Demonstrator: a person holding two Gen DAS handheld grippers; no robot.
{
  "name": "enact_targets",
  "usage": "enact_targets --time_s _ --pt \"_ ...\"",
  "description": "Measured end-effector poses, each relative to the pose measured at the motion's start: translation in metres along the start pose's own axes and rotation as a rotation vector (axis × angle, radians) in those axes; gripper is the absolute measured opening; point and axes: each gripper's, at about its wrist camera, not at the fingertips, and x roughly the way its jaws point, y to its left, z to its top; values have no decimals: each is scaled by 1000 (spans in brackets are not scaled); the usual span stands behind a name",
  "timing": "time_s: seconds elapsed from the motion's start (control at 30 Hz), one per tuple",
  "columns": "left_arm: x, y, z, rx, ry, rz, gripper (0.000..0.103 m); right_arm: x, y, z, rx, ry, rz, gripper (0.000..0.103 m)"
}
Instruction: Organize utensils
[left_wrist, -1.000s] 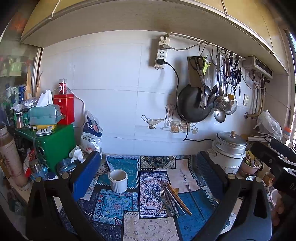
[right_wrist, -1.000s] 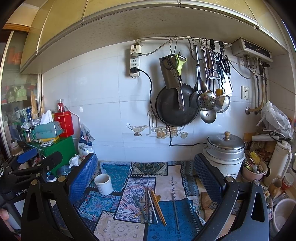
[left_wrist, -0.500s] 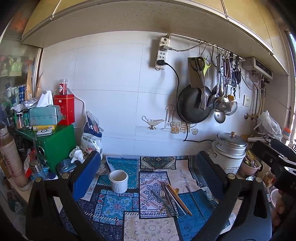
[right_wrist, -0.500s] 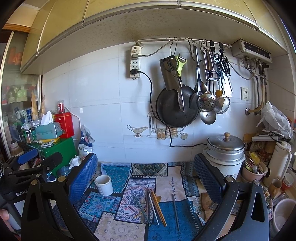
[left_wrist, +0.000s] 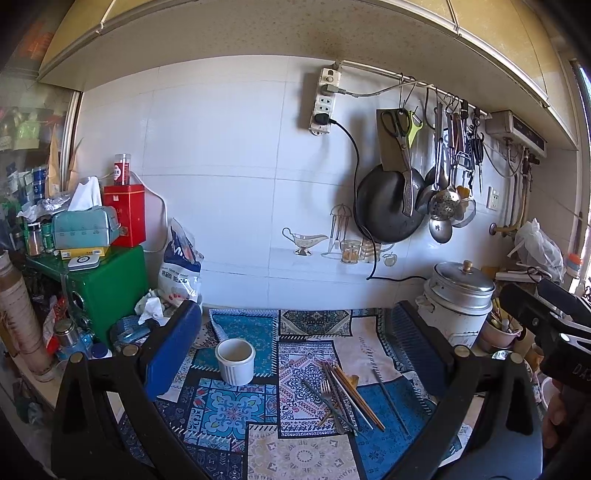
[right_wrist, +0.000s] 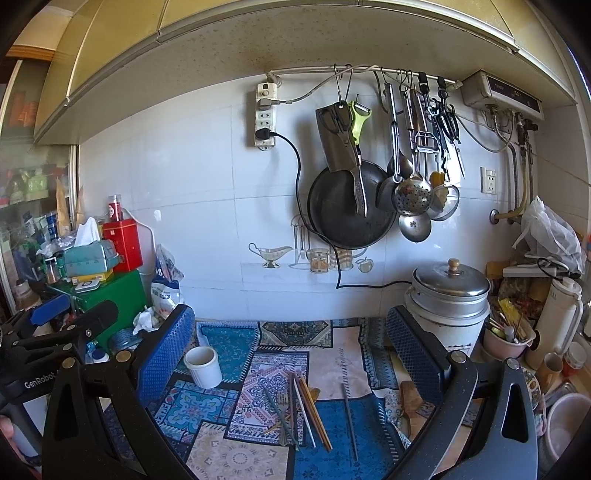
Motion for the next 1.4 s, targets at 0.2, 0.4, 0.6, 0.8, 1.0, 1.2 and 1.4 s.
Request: enact_targets --time_s 0.2,0.4,0.6,0.8,1.0,1.2,1.4 --pt "29 7 -1 8 35 -9 103 25 1 -5 2 48 -30 103" --pt "79 16 -10 24 122 -41 103 71 -1 -18 16 148 -91 103" --pt "147 30 -30 21 253 -69 103 124 -13 -44 56 308 -172 103" --pt "217 43 -63 30 407 -102 103 171 -27 -79 77 477 -284 103" --pt "279 43 -107 76 577 -124 103 209 -40 -118 104 639 -353 103" --pt "322 25 -154 141 730 -153 103 241 -51 -149 123 764 -336 101" --pt "359 8 -192 143 874 -145 101 274 -66 -174 93 846 -281 100"
